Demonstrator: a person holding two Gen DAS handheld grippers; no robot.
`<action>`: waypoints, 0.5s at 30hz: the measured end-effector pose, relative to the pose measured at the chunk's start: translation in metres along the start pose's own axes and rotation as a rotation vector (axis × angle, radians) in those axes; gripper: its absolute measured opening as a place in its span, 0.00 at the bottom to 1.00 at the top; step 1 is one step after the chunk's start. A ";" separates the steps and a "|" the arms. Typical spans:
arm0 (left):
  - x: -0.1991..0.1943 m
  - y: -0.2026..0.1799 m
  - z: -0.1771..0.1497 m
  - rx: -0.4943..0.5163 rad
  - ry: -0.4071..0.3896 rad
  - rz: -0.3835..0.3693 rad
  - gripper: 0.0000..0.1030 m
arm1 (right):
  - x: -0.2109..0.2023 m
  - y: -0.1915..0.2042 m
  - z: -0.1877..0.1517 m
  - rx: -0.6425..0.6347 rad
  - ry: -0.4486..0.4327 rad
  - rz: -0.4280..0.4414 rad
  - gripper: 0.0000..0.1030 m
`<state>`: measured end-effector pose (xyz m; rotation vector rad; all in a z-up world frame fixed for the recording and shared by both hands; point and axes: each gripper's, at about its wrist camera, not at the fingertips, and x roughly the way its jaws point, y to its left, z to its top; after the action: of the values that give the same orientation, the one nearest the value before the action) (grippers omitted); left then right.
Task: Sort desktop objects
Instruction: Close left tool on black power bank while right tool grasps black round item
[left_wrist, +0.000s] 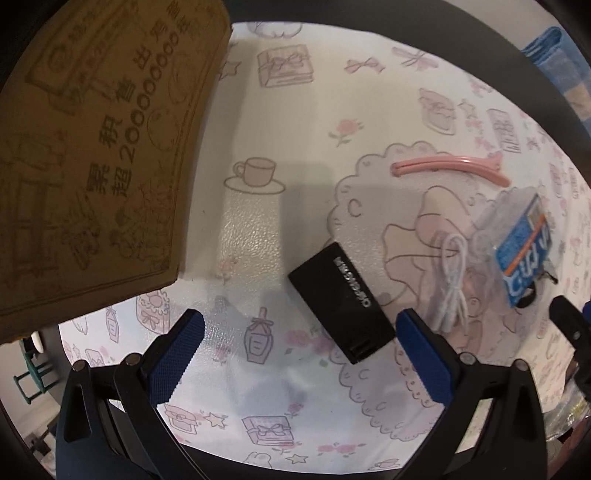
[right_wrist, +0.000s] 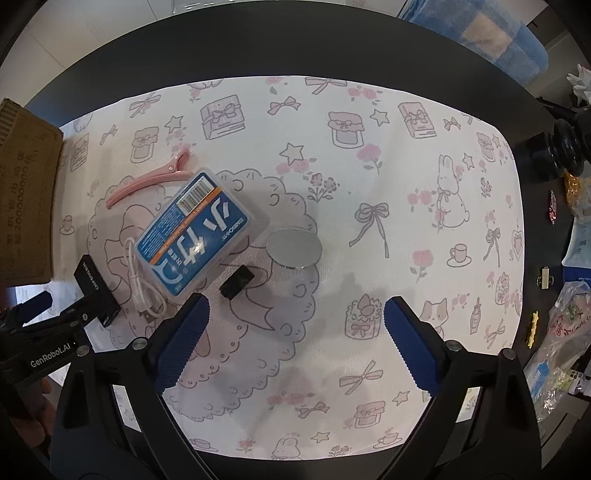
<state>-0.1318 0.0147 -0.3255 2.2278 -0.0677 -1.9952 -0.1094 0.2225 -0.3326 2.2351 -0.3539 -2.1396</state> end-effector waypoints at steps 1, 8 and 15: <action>0.002 0.000 0.001 -0.005 0.003 -0.003 1.00 | 0.002 -0.001 0.003 0.005 0.004 0.001 0.92; 0.011 -0.001 0.008 -0.018 0.025 -0.009 1.00 | 0.016 -0.008 0.019 0.025 0.025 0.002 0.88; 0.015 -0.002 0.010 -0.006 0.029 -0.004 0.96 | 0.034 -0.019 0.023 0.022 0.073 0.019 0.74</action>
<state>-0.1402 0.0136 -0.3412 2.2542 -0.0542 -1.9623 -0.1286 0.2378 -0.3711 2.3042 -0.3961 -2.0482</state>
